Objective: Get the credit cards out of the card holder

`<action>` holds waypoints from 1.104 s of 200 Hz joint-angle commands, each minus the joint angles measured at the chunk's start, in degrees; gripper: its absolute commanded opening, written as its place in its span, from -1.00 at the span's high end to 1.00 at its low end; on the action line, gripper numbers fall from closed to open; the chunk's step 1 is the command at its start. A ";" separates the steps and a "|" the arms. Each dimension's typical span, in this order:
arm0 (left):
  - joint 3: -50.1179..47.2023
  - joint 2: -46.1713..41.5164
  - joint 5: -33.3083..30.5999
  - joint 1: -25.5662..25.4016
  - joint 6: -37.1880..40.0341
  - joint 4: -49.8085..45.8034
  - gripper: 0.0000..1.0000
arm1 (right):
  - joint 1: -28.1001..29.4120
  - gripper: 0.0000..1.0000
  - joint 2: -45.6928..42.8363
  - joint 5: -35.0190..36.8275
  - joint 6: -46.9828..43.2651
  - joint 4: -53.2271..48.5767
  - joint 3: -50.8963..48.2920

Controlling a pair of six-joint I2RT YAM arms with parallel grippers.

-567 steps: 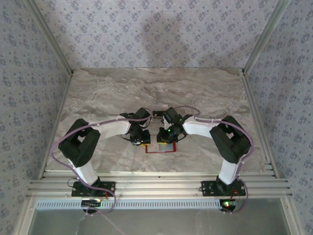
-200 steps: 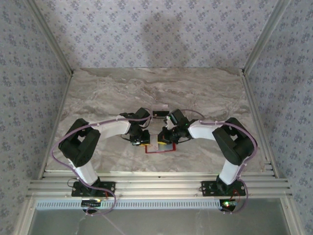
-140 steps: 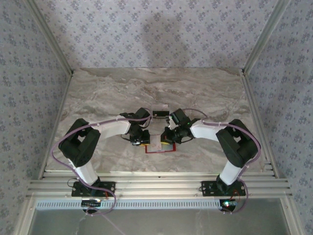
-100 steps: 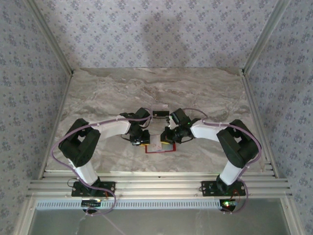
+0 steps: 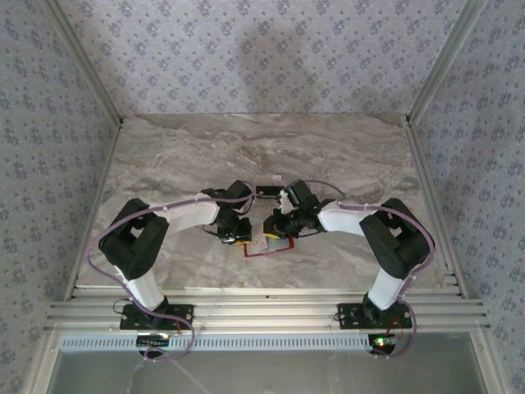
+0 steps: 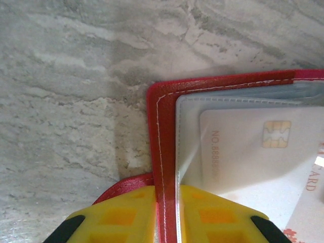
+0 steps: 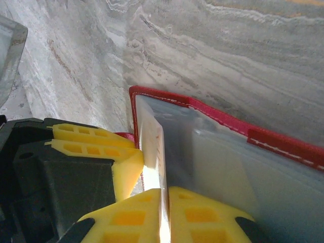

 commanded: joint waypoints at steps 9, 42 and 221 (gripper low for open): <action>0.47 1.68 -1.37 0.04 1.05 -3.68 0.61 | 0.38 0.82 0.53 -0.63 -0.19 -0.35 0.09; 0.45 1.65 -1.60 0.03 1.03 -3.81 0.61 | 0.25 0.94 -1.23 1.58 -1.66 -3.75 0.22; 0.09 -0.96 -1.78 -0.08 0.81 -3.56 0.60 | -3.50 1.00 -14.98 8.74 -17.65 -24.55 3.48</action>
